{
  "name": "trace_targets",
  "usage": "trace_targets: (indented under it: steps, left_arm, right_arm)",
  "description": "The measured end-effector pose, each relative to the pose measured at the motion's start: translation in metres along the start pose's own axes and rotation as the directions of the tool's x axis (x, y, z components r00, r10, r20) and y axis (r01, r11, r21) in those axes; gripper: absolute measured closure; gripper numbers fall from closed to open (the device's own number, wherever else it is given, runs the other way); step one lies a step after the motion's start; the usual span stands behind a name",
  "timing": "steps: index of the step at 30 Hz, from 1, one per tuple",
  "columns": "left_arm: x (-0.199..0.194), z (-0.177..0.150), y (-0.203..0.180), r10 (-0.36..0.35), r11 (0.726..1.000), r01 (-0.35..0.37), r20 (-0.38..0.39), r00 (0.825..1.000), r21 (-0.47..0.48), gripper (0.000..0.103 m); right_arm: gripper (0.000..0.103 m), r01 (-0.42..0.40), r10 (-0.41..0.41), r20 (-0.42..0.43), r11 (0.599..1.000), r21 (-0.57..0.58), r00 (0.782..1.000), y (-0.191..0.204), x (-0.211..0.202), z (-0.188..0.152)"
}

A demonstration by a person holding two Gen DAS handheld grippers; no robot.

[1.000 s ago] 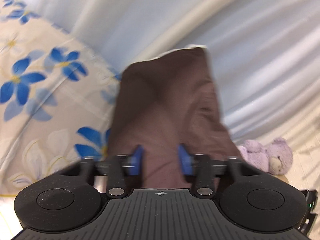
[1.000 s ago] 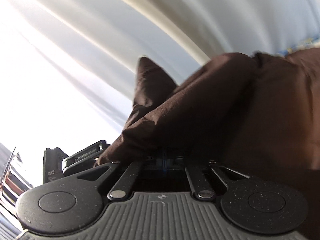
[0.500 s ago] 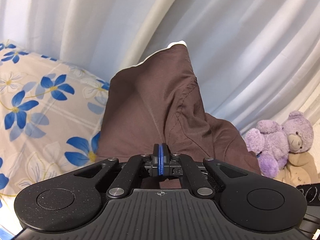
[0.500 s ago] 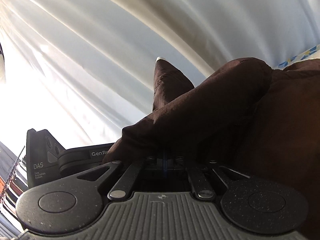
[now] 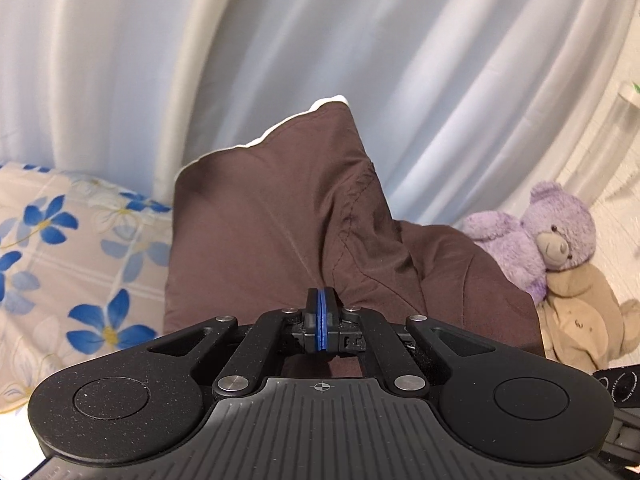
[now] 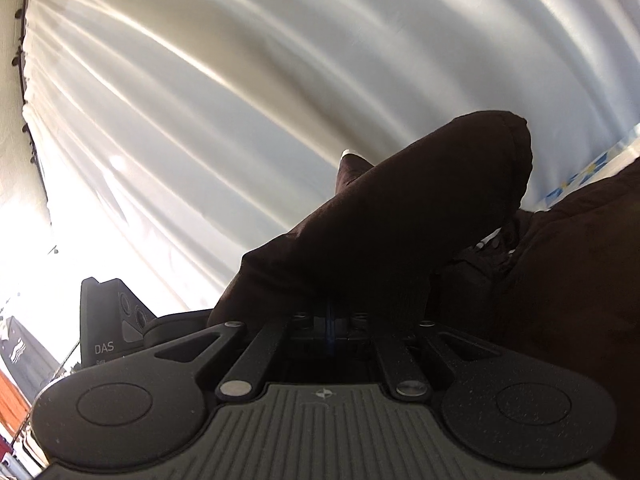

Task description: Fold large clothes

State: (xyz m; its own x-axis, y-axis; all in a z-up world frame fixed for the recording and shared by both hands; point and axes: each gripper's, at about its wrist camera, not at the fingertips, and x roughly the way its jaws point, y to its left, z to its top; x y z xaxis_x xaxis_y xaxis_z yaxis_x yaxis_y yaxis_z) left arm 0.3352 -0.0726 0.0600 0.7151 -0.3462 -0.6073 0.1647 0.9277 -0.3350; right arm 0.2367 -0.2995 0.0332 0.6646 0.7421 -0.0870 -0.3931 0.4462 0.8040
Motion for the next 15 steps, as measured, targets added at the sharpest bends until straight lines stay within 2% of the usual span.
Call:
trace_targets:
  steps: [3, 7, 10, 11, 12, 13, 14, 15]
  left_arm:
    - [0.009, -0.005, -0.022, -0.01, 0.999, 0.01, 0.004, 1.0, 0.053, 0.103]
    - [0.032, -0.016, -0.048, -0.049, 0.995, 0.05, -0.01, 0.999, 0.091, 0.103]
    - [0.071, -0.035, -0.051, -0.105, 0.993, 0.109, -0.076, 0.992, 0.05, 0.103]
    - [0.086, -0.045, -0.048, -0.165, 0.985, 0.169, -0.115, 0.98, 0.021, 0.102]
    - [0.105, -0.056, -0.041, -0.25, 0.968, 0.249, -0.163, 0.954, -0.029, 0.092]
    - [0.12, -0.068, -0.034, -0.306, 0.952, 0.297, -0.185, 0.934, -0.075, 0.093]
    - [0.127, -0.078, -0.029, -0.327, 0.945, 0.318, -0.178, 0.928, -0.081, 0.094]
    - [0.124, -0.085, -0.028, -0.342, 0.94, 0.338, -0.144, 0.929, -0.052, 0.094]
  right_arm:
    - [0.099, 0.014, -0.015, 0.023, 0.999, 0.041, 1.0, -0.015, -0.014, 0.003]
    - [0.099, 0.059, -0.061, 0.063, 0.998, 0.031, 0.996, -0.026, -0.036, 0.007]
    - [0.099, 0.144, -0.146, 0.083, 0.989, 0.039, 0.986, -0.042, -0.054, 0.009]
    - [0.099, 0.197, -0.2, 0.082, 0.98, 0.041, 0.976, -0.049, -0.06, 0.008]
    - [0.099, 0.261, -0.263, 0.075, 0.965, 0.038, 0.962, -0.056, -0.065, 0.007]
    - [0.099, 0.33, -0.332, 0.068, 0.943, 0.044, 0.941, -0.064, -0.072, 0.005]
    - [0.099, 0.378, -0.382, 0.061, 0.923, 0.071, 0.922, -0.075, -0.088, 0.006]
    - [0.099, 0.39, -0.398, 0.056, 0.913, 0.119, 0.916, -0.085, -0.104, 0.007]
